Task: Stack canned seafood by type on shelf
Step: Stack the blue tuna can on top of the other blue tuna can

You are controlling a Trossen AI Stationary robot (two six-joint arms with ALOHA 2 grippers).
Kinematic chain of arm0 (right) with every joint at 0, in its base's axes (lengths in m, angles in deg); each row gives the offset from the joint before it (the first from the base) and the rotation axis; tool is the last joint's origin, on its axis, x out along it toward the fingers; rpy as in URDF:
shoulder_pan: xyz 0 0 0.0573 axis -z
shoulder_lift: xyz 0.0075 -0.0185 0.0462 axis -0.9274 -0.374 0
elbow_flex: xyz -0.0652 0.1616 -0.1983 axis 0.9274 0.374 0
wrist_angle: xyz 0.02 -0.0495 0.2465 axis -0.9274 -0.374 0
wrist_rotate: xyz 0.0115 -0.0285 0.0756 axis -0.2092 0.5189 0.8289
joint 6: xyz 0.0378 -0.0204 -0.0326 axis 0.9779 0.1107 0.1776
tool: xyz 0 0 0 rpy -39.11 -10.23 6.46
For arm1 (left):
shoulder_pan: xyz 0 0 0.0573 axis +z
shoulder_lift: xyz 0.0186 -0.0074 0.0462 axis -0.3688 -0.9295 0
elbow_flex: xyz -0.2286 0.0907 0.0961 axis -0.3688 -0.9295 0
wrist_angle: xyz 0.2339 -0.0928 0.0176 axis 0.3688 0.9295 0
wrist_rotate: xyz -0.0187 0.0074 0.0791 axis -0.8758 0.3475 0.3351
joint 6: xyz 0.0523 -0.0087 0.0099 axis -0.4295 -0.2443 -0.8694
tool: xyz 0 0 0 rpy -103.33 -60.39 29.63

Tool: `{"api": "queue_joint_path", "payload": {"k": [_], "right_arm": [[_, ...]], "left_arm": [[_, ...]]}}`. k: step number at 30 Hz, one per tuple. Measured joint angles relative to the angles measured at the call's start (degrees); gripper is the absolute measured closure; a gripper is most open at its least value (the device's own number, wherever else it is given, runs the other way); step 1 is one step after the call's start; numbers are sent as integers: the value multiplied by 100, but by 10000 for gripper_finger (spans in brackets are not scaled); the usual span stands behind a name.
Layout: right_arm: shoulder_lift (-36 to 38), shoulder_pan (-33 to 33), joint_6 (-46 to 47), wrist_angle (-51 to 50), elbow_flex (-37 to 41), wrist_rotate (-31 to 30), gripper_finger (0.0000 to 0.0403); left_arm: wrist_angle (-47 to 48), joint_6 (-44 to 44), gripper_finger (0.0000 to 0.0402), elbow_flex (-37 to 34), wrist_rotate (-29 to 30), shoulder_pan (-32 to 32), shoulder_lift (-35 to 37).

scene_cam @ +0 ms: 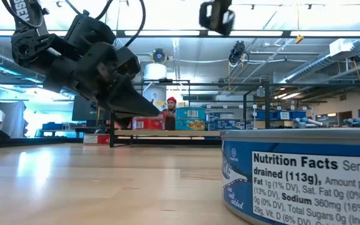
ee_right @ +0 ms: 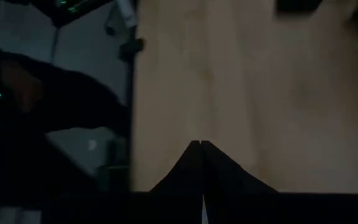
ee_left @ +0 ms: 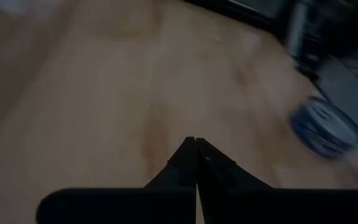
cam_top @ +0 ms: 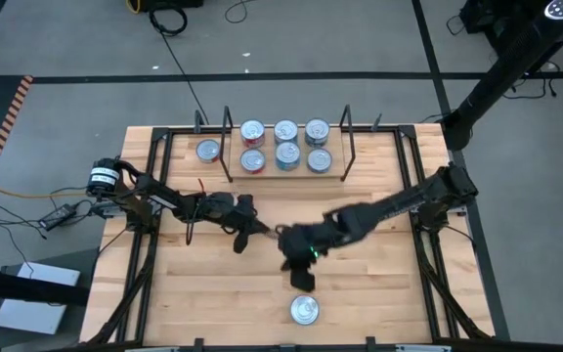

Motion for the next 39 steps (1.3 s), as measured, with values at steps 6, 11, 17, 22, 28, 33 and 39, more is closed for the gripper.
{"api": "queue_joint_path", "payload": {"k": [6, 11, 17, 22, 28, 33, 39], "right_arm": [[-2, -707, 1770, 162, 351, -1, 398], [-5, -1211, 2764, 146, 748, -164, 388], [-11, -1427, 3426, 134, 1226, -187, 347], [-11, -1386, 3767, 390, 1633, -314, 312], [-11, -1247, 4114, 1382, 2259, -664, 297], [-11, -1186, 4235, 1940, 2600, -769, 298], [-11, -1184, 4022, 2060, 2665, -769, 296]], "left_arm": [[-3, -395, 398, 0, -607, -2, 0], [-29, -431, 398, 0, -598, -2, 0], [-63, -521, 398, 0, -57, -2, 0], [-193, -346, 398, 4, 172, 1, 0], [-110, -289, 398, 4, 104, -11, 0], [-79, -293, 398, 4, 32, -47, 0], [40, -298, 398, 4, 19, -48, 0]]}}
